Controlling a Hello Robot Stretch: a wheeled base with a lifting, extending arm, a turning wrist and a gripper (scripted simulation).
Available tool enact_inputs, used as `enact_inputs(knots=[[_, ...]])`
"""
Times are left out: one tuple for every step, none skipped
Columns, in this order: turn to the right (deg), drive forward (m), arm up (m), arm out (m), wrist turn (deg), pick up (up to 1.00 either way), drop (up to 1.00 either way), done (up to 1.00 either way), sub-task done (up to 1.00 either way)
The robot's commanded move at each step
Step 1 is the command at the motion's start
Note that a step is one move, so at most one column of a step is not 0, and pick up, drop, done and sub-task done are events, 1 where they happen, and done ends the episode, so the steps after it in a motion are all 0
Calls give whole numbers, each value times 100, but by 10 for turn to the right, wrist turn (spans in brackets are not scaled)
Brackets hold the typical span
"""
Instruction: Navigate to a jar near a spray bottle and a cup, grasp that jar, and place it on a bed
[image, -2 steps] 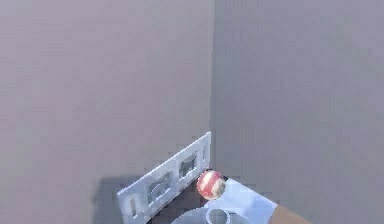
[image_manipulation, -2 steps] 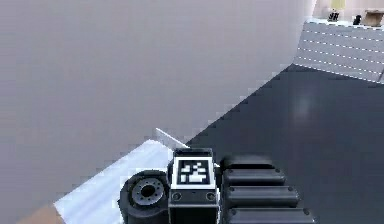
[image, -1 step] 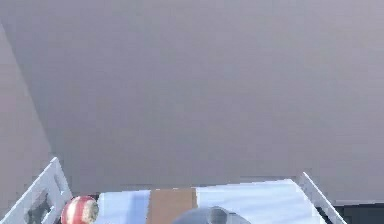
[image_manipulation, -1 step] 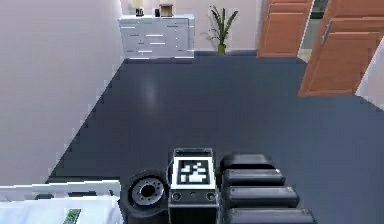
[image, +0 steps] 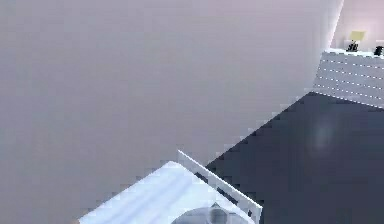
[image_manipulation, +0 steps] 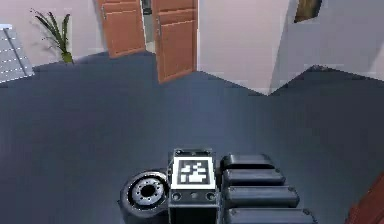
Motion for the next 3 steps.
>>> enact_inputs(knots=[[-450,0,0,0,0,0,0,0,0],[-270,0,0,0,0,0,0,0,0],[450,0,0,0,0,0,0,0,0]])
